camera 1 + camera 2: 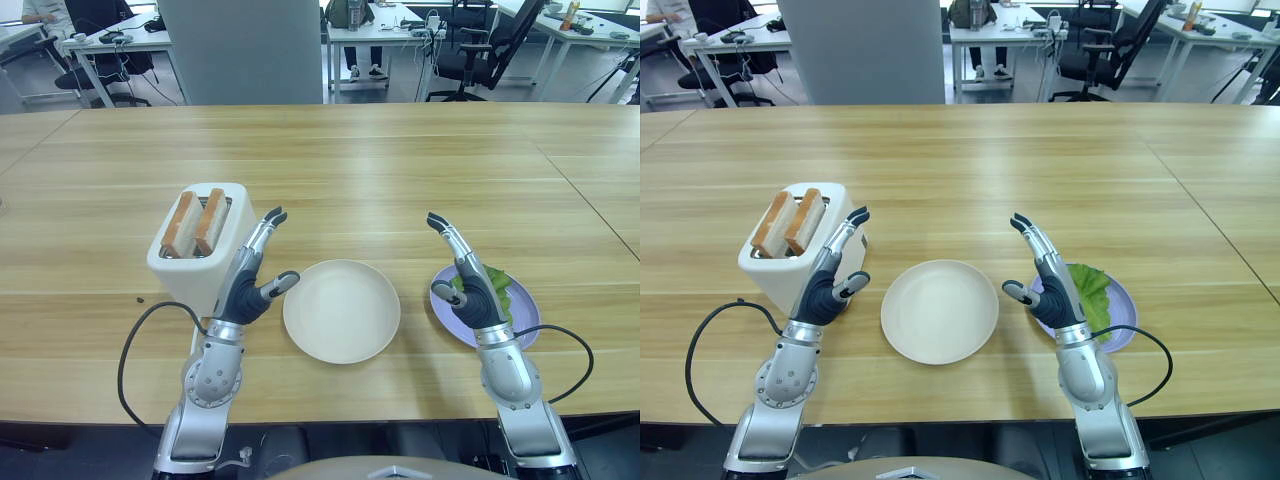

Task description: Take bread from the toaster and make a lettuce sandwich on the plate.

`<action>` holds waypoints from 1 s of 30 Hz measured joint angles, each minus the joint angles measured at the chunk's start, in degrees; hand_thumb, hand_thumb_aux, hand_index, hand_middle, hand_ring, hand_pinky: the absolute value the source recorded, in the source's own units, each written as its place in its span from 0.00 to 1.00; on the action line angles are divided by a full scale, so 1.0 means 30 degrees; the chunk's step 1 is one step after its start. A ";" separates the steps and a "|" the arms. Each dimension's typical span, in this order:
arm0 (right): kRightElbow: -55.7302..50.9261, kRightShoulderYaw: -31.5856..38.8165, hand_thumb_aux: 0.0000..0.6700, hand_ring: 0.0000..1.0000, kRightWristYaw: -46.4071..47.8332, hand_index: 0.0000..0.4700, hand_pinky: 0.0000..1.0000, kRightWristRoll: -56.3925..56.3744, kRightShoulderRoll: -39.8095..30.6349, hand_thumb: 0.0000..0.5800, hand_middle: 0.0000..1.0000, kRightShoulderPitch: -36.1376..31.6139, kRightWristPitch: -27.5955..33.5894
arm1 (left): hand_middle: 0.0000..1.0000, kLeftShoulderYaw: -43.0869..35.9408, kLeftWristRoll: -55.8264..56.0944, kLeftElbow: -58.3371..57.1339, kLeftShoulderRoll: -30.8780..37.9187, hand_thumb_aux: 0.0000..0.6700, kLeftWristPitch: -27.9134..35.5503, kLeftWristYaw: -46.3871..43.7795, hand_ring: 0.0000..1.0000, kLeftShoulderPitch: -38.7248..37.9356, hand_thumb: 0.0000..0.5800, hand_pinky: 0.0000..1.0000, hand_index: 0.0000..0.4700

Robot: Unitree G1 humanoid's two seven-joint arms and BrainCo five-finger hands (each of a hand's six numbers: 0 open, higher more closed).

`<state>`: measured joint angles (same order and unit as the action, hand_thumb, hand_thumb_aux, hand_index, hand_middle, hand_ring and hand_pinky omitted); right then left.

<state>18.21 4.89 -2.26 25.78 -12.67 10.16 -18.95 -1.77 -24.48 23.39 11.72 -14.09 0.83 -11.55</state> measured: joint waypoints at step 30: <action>-0.0724 0.0612 0.00 0.00 -0.0964 0.00 0.00 0.1598 -0.0163 0.00 0.00 -0.0150 -0.0700 | 0.00 0.5795 -0.8316 -0.1042 0.5457 0.00 0.7997 0.1149 0.00 0.3349 0.00 0.00 0.00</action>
<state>16.04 6.73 -5.15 30.58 -13.16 9.72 -21.05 15.62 -49.42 20.27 28.09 9.90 4.27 -1.50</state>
